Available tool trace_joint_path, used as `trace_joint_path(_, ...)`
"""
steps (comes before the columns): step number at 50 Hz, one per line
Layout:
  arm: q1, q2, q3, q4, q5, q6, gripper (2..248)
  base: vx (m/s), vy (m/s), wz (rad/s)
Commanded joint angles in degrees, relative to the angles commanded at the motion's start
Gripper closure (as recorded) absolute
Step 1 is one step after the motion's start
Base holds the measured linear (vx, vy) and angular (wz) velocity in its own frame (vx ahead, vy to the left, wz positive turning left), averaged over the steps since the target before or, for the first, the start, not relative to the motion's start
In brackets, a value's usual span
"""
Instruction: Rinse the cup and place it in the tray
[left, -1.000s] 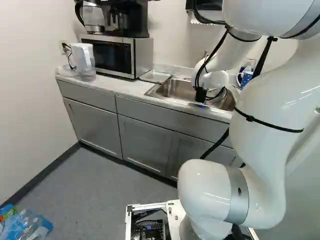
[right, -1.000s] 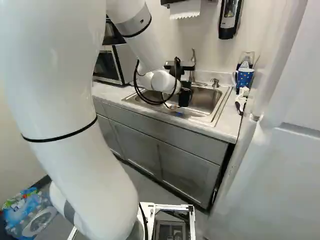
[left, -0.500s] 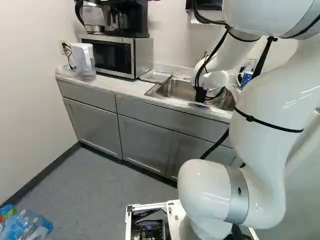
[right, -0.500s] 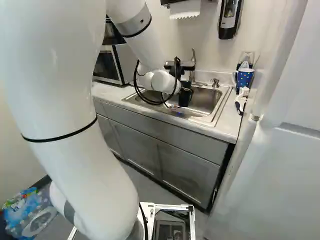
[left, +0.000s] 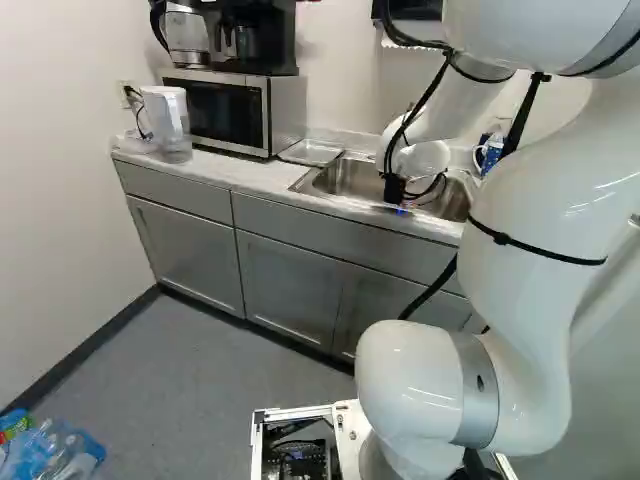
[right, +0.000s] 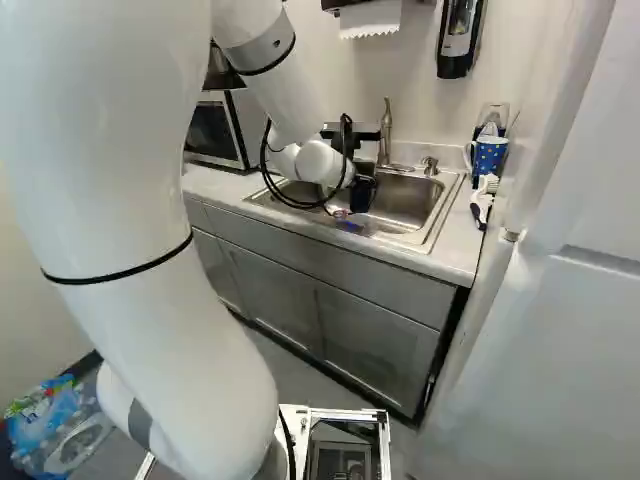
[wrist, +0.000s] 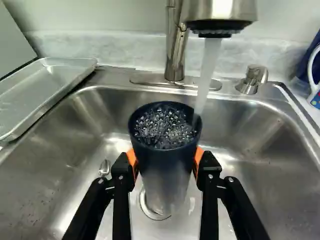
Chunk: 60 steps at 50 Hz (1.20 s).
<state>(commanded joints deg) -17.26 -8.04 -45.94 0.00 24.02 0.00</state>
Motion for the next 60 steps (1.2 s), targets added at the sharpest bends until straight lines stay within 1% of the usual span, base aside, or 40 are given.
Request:
trace_joint_path(15,2.72,0.55,-0.28,0.00,0.00,0.00,126,0.000,0.000,0.000)
trace_joint_path(27,4.90,0.88,-1.49,0.00,0.00,0.00,126,0.000,0.000,0.000)
trace_joint_path(39,6.82,0.51,-3.50,0.00,0.00,0.00,126,0.000,0.000,0.000)
trace_joint_path(60,9.08,-1.14,-7.99,0.00,-0.12,0.00,126,0.000,0.000,0.000)
